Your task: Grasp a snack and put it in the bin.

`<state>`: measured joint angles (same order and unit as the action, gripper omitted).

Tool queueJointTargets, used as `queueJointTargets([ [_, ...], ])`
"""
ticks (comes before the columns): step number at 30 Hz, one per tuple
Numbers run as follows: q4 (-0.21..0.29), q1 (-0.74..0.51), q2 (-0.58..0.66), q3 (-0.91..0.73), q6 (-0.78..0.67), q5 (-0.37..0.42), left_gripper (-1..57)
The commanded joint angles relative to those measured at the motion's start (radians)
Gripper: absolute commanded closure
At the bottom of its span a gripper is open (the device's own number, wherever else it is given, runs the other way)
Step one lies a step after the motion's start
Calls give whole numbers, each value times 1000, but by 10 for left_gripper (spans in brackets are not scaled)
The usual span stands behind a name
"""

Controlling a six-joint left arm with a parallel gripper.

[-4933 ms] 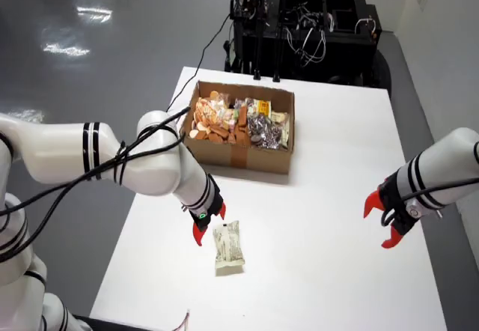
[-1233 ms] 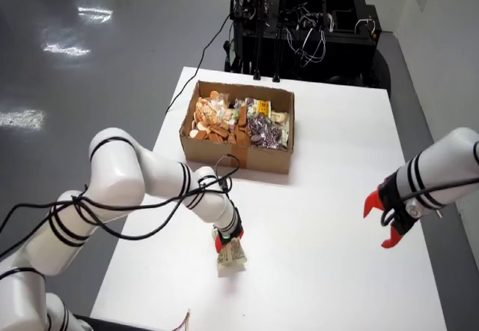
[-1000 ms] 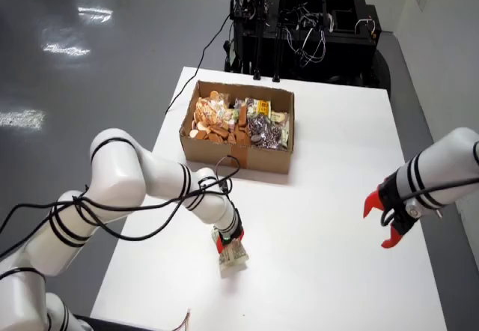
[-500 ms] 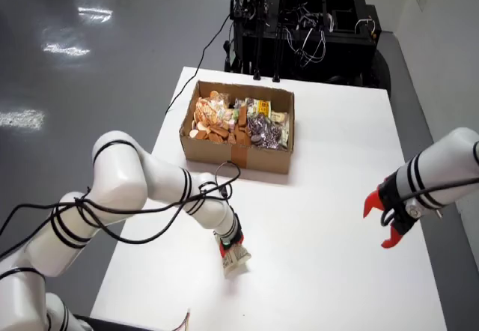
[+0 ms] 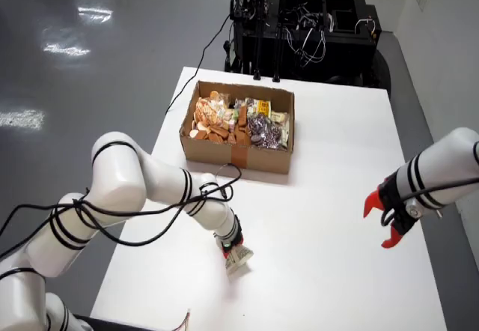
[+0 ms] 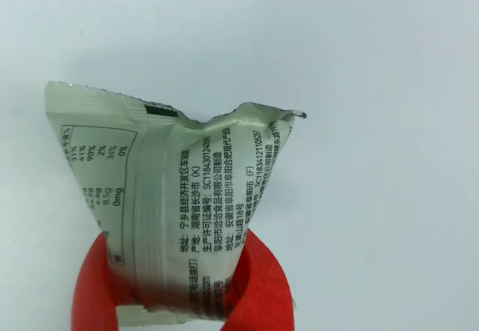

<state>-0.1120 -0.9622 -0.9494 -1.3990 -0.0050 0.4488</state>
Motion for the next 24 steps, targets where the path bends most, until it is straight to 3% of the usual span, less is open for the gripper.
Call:
queueJointTargets([
  [1, -2, 0, 11, 29, -5, 31, 341],
  [24, -46, 75, 22, 444, -2, 217, 346],
])
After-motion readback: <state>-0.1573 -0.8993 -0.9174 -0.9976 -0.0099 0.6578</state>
